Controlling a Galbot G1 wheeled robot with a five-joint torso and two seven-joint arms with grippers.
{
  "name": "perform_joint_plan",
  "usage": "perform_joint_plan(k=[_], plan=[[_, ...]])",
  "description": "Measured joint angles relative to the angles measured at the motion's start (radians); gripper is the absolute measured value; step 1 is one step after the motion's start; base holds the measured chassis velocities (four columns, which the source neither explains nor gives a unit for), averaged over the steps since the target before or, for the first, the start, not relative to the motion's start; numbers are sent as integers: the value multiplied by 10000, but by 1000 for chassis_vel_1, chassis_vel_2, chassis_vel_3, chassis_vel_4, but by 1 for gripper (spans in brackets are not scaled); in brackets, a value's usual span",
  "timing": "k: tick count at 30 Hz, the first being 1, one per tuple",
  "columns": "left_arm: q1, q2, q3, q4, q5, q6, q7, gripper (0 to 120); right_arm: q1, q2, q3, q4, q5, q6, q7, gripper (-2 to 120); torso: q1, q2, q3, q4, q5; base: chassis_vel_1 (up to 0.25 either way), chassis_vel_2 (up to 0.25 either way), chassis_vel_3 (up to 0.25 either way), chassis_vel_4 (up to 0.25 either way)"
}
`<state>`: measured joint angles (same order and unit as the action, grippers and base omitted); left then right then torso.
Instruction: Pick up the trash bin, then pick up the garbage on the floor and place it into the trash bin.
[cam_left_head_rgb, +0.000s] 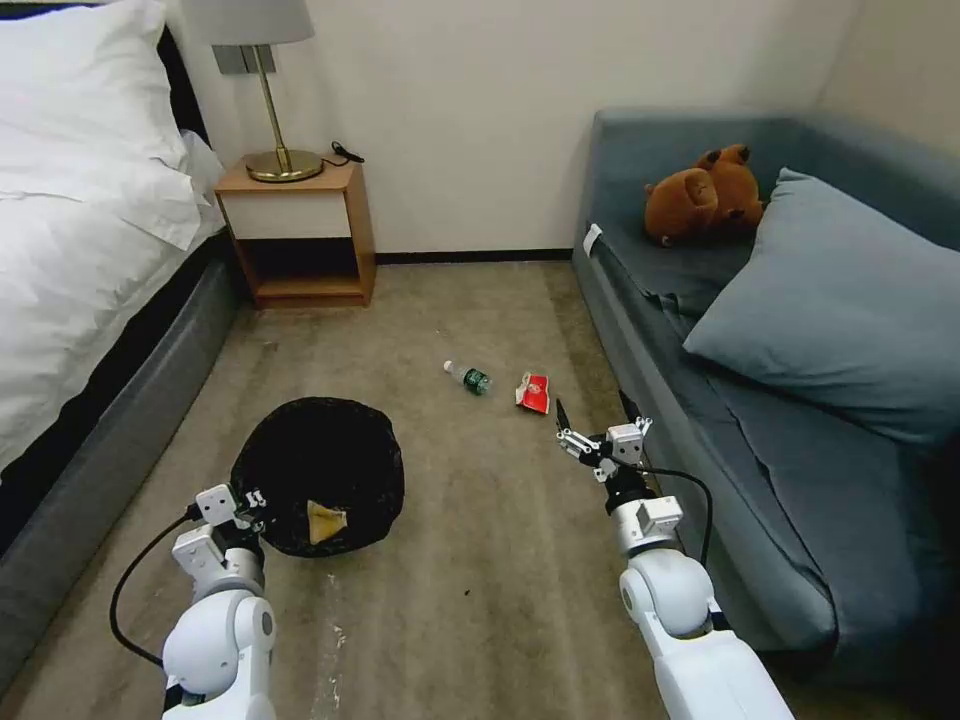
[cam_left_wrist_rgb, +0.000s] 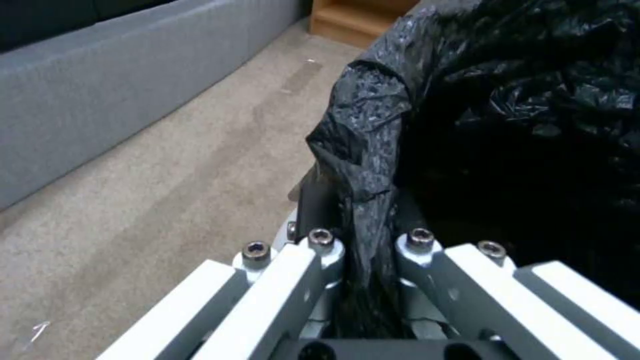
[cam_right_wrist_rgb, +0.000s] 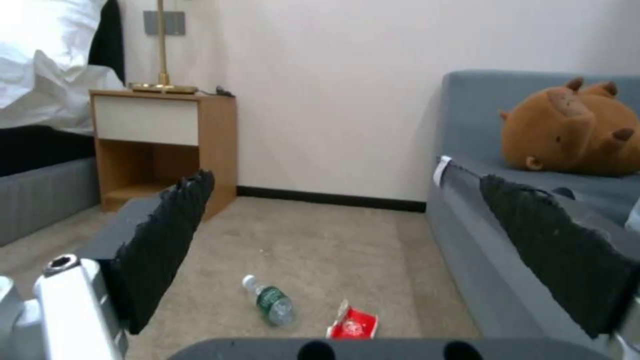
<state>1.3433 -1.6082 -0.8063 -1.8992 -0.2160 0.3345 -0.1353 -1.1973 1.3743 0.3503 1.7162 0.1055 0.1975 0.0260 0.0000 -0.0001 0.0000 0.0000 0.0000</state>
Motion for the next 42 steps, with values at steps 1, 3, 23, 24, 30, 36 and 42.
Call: perform_joint_plan(k=[1, 3, 23, 24, 30, 36, 42], plan=[[-3, 0, 1, 0, 5, -1, -3, 3, 5, 2, 0, -31, 0, 12, -6, 100, 0, 0, 0, 0, 0, 0, 0, 0, 0], [-5, 1, 2, 0, 10, -1, -5, 3, 5, 5, 3, -60, -5, 23, -12, 100, 0, 0, 0, 0, 0, 0, 0, 0, 0], [51, 1, 34, -26, 75, -55, -17, 3, -116, -3, 148, -225, -24, 228, -263, 96, 0, 0, 0, 0, 0, 0, 0, 0, 0], [51, 1, 34, -26, 75, -55, -17, 3, -116, -3, 148, -225, -24, 228, -263, 96, 0, 0, 0, 0, 0, 0, 0, 0, 0], [53, 1, 43, -23, 82, -116, -21, 3, -160, 2, 161, -274, -12, 286, -358, 96, 0, 1, 0, 0, 0, 0, 0, 0, 0], [56, 1, 41, -15, 89, -136, -26, 3, -170, 0, 191, -298, 24, 291, -509, 99, 0, 1, 0, 0, 0, 0, 0, 0, 0], [36, 1, 53, -14, 124, -137, -35, 3, -156, 7, 200, -328, 36, 315, -549, 100, 0, 0, 0, 0, 0, -68, 55, 65, -56]])
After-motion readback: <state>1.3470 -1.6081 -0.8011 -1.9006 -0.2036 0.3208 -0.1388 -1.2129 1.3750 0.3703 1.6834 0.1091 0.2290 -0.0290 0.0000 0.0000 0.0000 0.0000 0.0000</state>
